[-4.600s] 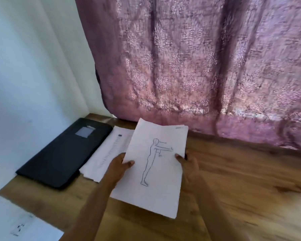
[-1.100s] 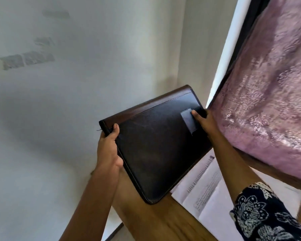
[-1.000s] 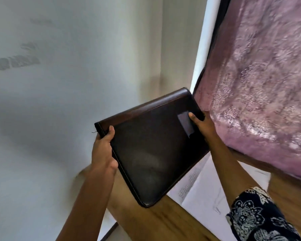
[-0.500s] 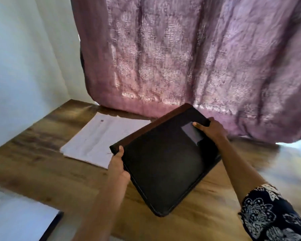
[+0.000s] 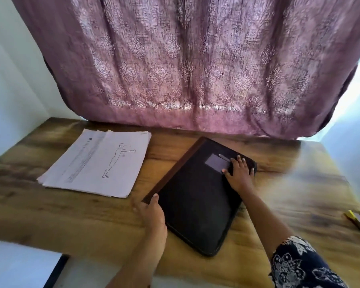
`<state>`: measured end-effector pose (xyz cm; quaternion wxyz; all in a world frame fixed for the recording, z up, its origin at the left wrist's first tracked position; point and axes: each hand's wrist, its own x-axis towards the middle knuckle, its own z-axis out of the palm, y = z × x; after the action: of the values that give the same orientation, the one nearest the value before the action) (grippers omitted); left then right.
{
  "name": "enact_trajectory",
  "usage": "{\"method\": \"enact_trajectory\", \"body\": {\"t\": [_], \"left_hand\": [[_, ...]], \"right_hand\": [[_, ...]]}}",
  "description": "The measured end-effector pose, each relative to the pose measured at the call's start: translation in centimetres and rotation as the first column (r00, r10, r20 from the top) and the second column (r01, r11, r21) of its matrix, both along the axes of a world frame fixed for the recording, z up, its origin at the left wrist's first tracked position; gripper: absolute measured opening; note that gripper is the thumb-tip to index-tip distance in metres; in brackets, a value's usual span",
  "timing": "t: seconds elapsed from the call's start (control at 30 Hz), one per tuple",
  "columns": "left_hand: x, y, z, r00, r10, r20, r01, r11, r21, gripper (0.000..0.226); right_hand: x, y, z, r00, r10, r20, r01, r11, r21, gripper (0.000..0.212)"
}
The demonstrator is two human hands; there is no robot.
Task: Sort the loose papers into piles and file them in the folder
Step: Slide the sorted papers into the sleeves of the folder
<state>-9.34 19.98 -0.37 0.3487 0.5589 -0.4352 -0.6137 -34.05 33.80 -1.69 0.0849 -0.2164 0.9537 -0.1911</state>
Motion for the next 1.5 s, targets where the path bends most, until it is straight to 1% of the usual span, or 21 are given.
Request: {"method": "enact_trajectory", "body": {"t": [0.03,0.07,0.1,0.13,0.2,0.23,0.27,0.3,0.4,0.57,0.63,0.7,0.9,1.03,1.1,1.2,1.27,1.33,1.37,1.43,1.5], "left_hand": [[0.2,-0.3,1.1,0.997,-0.052,0.065,0.064,0.976,-0.207,0.069],[0.2,-1.2,1.6,0.982,-0.115,0.152,0.168,0.899,-0.405,0.069],[-0.1,-2.6,1.7,0.939,-0.205,0.275,0.327,0.779,-0.536,0.065],[-0.6,-4.4,1.3,0.840,-0.324,0.436,0.535,0.633,-0.560,0.060],[-1.5,-7.5,0.3,0.434,-0.476,0.765,0.901,0.253,-0.353,0.056],[-1.6,-8.5,-0.3,0.253,-0.474,0.843,0.967,0.093,-0.238,0.056],[-1.7,-9.2,-0.9,0.162,-0.468,0.869,0.983,0.000,-0.183,0.061],[-1.6,-9.5,-1.4,0.148,-0.461,0.875,0.983,-0.032,-0.183,0.071],[-1.3,-9.3,-2.6,0.203,-0.421,0.884,0.973,-0.010,-0.229,0.091],[-1.4,-6.8,-3.0,0.269,-0.349,0.897,0.960,0.173,-0.221,0.063],[-0.9,-4.6,-2.8,0.276,-0.291,0.916,0.946,0.250,-0.206,0.061],[-0.2,-3.5,-2.1,0.276,-0.295,0.915,0.940,0.281,-0.193,0.062],[1.7,-4.1,-1.7,0.274,-0.529,0.803,0.952,0.270,-0.146,0.068],[4.5,-3.3,-1.7,0.205,-0.545,0.813,0.978,0.139,-0.153,0.069],[5.6,-3.6,-1.4,0.214,-0.598,0.772,0.976,0.103,-0.191,0.071],[6.6,-4.1,-1.3,0.244,-0.672,0.699,0.966,0.103,-0.238,0.071],[7.1,-4.0,-1.5,0.235,-0.692,0.682,0.964,0.076,-0.255,0.067],[7.3,-3.6,-1.8,0.219,-0.708,0.671,0.963,0.045,-0.267,0.063],[7.5,-3.5,-1.9,0.222,-0.723,0.654,0.961,0.048,-0.273,0.060],[7.6,-3.4,-2.3,0.291,-0.736,0.611,0.944,0.115,-0.311,0.061],[7.8,-2.9,-2.6,0.395,-0.687,0.610,0.912,0.217,-0.347,0.063]], "right_hand": [[1.1,0.6,0.0,0.998,-0.054,-0.009,0.054,0.998,-0.040,0.061],[2.6,1.2,-0.1,0.994,-0.106,0.002,0.106,0.992,-0.068,0.061],[4.2,1.9,-0.3,0.989,-0.148,0.023,0.149,0.986,-0.074,0.062],[6.0,2.4,-0.6,0.983,-0.177,0.049,0.180,0.981,-0.067,0.064],[9.4,2.9,-1.3,0.973,-0.210,0.094,0.216,0.975,-0.058,0.071],[10.8,2.9,-1.7,0.969,-0.221,0.109,0.228,0.972,-0.051,0.074],[11.9,2.9,-2.0,0.967,-0.228,0.111,0.233,0.972,-0.036,0.076],[12.6,2.7,-2.2,0.967,-0.233,0.105,0.236,0.972,-0.015,0.077],[12.3,2.4,-2.0,0.975,-0.213,0.066,0.212,0.977,0.023,0.079],[6.3,1.4,-1.4,0.998,-0.023,0.066,0.019,0.998,0.058,0.077],[4.4,1.2,-0.7,0.995,0.060,0.084,-0.068,0.994,0.087,0.076],[3.8,1.3,0.0,0.992,0.105,0.070,-0.112,0.988,0.103,0.077],[3.6,1.3,0.5,0.988,0.146,0.046,-0.151,0.979,0.138,0.076],[4.7,2.6,0.6,0.994,0.112,-0.003,-0.110,0.975,0.191,0.071],[6.9,3.1,0.9,0.996,0.065,-0.055,-0.053,0.981,0.189,0.063],[12.0,4.2,1.8,0.975,-0.060,-0.216,0.071,0.997,0.043,0.050],[16.9,5.1,2.0,0.934,-0.197,-0.300,0.149,0.973,-0.175,0.034],[22.0,5.3,1.2,0.922,-0.298,-0.245,0.197,0.910,-0.366,0.013],[24.5,4.9,0.8,0.938,-0.309,-0.156,0.226,0.888,-0.400,0.008],[28.4,3.6,-0.1,0.951,-0.301,0.068,0.304,0.874,-0.380,0.006],[30.7,2.3,-0.6,0.944,-0.307,0.124,0.330,0.900,-0.284,0.003]]}}
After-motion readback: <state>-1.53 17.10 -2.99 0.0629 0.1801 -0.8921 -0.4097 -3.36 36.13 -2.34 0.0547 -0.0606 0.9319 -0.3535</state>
